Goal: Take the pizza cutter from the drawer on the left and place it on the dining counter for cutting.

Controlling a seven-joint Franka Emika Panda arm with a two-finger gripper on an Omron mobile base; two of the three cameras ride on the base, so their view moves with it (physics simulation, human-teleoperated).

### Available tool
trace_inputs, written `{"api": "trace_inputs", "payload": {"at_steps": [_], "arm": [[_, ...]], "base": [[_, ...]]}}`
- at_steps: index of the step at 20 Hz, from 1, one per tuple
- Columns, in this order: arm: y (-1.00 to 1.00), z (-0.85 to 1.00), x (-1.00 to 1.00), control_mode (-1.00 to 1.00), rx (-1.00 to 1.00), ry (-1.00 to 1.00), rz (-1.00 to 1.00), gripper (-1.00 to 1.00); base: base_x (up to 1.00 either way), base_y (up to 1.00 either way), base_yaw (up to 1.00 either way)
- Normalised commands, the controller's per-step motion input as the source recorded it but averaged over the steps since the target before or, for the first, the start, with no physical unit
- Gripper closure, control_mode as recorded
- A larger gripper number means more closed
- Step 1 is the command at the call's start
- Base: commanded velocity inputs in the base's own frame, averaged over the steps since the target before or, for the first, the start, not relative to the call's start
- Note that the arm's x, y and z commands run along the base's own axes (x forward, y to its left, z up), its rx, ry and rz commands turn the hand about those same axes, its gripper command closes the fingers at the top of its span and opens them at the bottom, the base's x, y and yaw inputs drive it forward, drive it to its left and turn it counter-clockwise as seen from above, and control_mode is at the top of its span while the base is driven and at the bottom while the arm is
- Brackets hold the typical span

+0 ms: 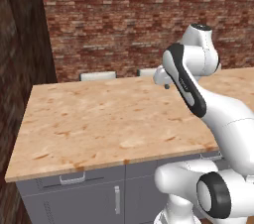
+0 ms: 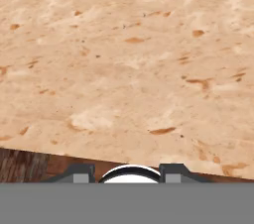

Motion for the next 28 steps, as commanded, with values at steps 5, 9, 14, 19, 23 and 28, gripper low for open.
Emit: {"api": "trace_inputs", "payload": {"at_steps": [5,9,14,19,23,28], "arm": [[0.28,0.0,-0.28,-1.0,-0.01,-0.01,0.05,-1.0],[0.89,0.0,-0.81,-1.0,-0.1,-0.03,0.18,-1.0],[0.99,-0.19,-0.69,-1.0,-0.15,-0.02,0.23,-1.0],[0.9,-0.55,-0.02,-1.0,-0.17,-0.1,0.25,-1.0],[0.94,-0.37,-0.16,-1.0,-0.18,-0.16,0.29,-1.0],[0.93,-0.26,-0.52,-1.0,-0.19,-0.2,0.32,-1.0]], "base": [[0.0,0.0,0.0],[0.0,0.0,0.0],[0.0,0.0,0.0],[0.0,0.0,0.0],[0.0,0.0,0.0],[0.0,0.0,0.0]]}}
